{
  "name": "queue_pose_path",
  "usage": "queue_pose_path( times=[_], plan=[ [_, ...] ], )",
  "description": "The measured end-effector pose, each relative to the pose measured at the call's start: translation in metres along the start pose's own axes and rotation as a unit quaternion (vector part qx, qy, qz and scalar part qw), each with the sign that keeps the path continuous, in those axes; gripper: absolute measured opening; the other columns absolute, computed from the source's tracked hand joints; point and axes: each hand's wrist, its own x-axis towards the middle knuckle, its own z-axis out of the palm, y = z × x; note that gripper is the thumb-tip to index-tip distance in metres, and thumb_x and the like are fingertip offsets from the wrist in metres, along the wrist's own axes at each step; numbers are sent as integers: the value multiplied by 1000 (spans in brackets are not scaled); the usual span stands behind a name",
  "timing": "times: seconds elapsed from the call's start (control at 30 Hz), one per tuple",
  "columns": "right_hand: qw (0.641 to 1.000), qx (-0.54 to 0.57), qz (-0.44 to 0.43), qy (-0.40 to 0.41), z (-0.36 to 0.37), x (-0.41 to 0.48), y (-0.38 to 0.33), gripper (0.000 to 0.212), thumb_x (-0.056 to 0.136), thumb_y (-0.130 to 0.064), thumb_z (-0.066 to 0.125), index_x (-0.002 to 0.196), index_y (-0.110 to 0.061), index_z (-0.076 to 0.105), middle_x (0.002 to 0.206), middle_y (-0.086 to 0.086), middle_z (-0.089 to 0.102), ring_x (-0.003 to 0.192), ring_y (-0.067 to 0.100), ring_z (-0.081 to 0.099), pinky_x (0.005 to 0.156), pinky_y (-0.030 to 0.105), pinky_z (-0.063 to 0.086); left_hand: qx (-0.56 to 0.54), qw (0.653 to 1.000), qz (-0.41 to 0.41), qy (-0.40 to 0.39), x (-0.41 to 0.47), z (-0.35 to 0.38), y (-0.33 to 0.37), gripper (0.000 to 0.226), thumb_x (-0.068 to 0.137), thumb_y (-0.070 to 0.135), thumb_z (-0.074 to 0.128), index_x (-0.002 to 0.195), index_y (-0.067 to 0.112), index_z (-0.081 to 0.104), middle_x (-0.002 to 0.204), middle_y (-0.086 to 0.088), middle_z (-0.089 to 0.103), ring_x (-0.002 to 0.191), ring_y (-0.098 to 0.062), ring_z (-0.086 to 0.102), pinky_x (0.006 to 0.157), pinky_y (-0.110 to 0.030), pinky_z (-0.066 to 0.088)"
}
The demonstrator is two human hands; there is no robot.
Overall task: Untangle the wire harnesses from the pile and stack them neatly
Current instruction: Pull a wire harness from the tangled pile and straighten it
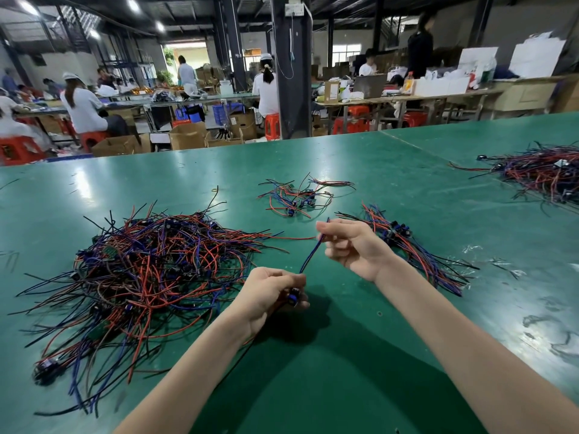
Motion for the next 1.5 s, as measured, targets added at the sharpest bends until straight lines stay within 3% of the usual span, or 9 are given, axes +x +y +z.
queue_pose_path(
  times=[0.13, 0.3, 0.43, 0.6, 0.83, 0.97, 1.2, 1.33, 1.5],
  plan=[
    [994, -16, 15, -104, 7, -5, 3, 21, 72, -7, 66, 56, -9, 54, 51, 1, 57, 35, 0, 31, 37, 12, 28, -8, 1000, 3, 1, -1, -1, 1, 21, 85, -2, 62, 65, -3, 57, 55, -15, 56, 40, -17, 56, 40, -20, 47],
    [994, 1, 15, -108, 3, -5, 0, 13, 74, -12, 64, 72, 1, 63, 58, 5, 64, 34, -2, 34, 37, 10, 28, -17, 1000, 3, -8, -1, 2, -2, 20, 85, 0, 64, 67, -3, 57, 54, -11, 57, 44, -18, 57, 45, -24, 52],
    [1000, 15, -19, -19, -4, 0, -3, 13, 72, -16, 66, 73, -4, 65, 59, 3, 64, 35, -1, 37, 37, 11, 29, -4, 999, 11, -32, -4, 8, -7, 19, 85, 1, 64, 69, -1, 54, 54, -10, 56, 46, -17, 59, 47, -27, 54],
    [981, -115, -91, 128, -12, 9, 7, 18, 79, -3, 71, 66, -6, 57, 55, 8, 66, 32, 5, 31, 35, 14, 20, -3, 993, 8, -118, -11, 18, -12, 22, 85, 1, 64, 68, 6, 51, 57, -9, 56, 47, -17, 58, 51, -29, 55],
    [931, -265, -177, 176, -11, 15, 23, 25, 76, 0, 75, 59, -14, 62, 50, -5, 62, 52, 14, 54, 43, 17, 34, -6, 993, 62, -105, -14, 18, -6, 21, 85, -3, 62, 68, 3, 51, 56, -8, 55, 47, -19, 57, 50, -27, 53],
    [891, -364, -226, 154, -8, 12, 25, 15, 79, -7, 74, 66, -5, 68, 61, 13, 67, 49, 8, 46, 48, 19, 36, -11, 992, 46, -120, -16, 19, -8, 21, 85, -3, 62, 67, 2, 51, 55, -10, 56, 46, -20, 58, 49, -27, 53],
    [973, -116, -104, 171, -6, 11, 15, 25, 88, -14, 64, 66, -3, 63, 51, 6, 63, 30, 7, 31, 37, 14, 17, -13, 991, 26, -129, -15, 19, -4, 19, 84, -1, 62, 67, 1, 53, 56, -12, 58, 49, -21, 61, 49, -26, 53],
    [985, -9, -6, 169, -6, 13, 13, 27, 88, -14, 62, 64, -2, 60, 47, 3, 57, 29, 4, 31, 33, 14, 21, -17, 991, 22, -131, -14, 18, -4, 19, 85, -1, 61, 69, 1, 52, 56, -12, 58, 48, -20, 60, 48, -25, 52],
    [987, -13, 7, 159, -5, 14, 14, 27, 89, -17, 62, 65, -2, 60, 47, 3, 57, 29, 4, 32, 32, 14, 20, -14, 990, 17, -139, -14, 17, -6, 19, 86, -2, 60, 69, 1, 51, 56, -12, 57, 48, -21, 61, 48, -26, 53]
  ],
)
